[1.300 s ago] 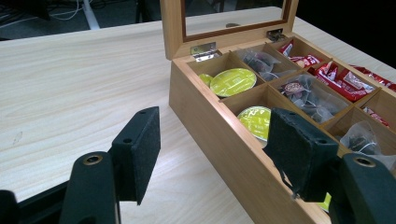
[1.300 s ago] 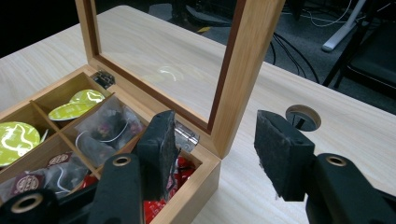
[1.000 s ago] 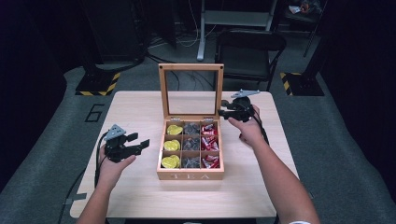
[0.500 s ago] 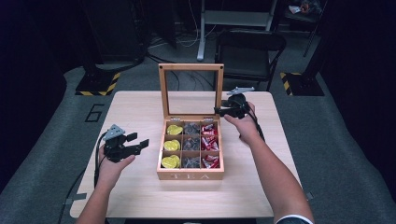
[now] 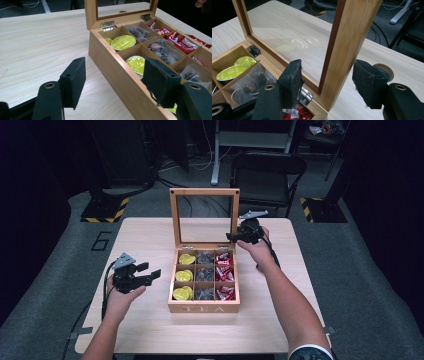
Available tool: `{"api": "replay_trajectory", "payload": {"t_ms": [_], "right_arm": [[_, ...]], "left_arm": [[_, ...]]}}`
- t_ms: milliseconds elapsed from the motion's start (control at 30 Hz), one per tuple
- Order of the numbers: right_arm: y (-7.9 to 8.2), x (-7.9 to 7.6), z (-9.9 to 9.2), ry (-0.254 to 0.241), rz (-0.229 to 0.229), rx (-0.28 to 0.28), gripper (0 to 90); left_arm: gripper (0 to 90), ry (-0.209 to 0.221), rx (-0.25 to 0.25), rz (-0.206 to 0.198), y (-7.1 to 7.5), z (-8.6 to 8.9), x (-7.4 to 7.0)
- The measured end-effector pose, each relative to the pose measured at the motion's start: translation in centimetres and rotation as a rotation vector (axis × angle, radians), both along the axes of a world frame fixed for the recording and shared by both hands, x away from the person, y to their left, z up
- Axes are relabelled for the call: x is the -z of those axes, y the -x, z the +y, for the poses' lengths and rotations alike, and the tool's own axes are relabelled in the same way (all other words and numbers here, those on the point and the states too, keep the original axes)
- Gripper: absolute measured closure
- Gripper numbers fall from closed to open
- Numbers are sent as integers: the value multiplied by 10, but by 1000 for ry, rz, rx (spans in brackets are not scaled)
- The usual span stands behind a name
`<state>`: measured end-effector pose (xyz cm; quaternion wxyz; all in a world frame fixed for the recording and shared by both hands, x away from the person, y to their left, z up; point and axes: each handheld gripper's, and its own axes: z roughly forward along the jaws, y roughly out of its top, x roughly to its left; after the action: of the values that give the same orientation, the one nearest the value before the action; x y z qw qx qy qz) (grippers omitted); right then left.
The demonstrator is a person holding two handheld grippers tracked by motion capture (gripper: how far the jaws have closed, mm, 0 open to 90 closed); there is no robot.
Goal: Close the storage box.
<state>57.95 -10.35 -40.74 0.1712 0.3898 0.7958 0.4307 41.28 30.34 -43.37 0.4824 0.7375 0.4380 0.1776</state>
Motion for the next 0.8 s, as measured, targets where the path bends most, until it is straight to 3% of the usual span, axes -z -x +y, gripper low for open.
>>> {"api": "replay_trajectory", "payload": {"t_ms": [367, 500, 633, 800], "right_arm": [[-13, -1, 4, -11, 4, -20, 402], [-14, -4, 6, -13, 6, -24, 429], [-15, -7, 5, 18, 3, -24, 497], [-15, -9, 2, 9, 12, -23, 550]], "left_arm": [[351, -1, -3, 7, -1, 4, -4], [351, -1, -11, 8, -1, 6, -3], [351, -2, -10, 10, -1, 7, -3], [351, -1, -13, 13, 0, 7, -3]]}}
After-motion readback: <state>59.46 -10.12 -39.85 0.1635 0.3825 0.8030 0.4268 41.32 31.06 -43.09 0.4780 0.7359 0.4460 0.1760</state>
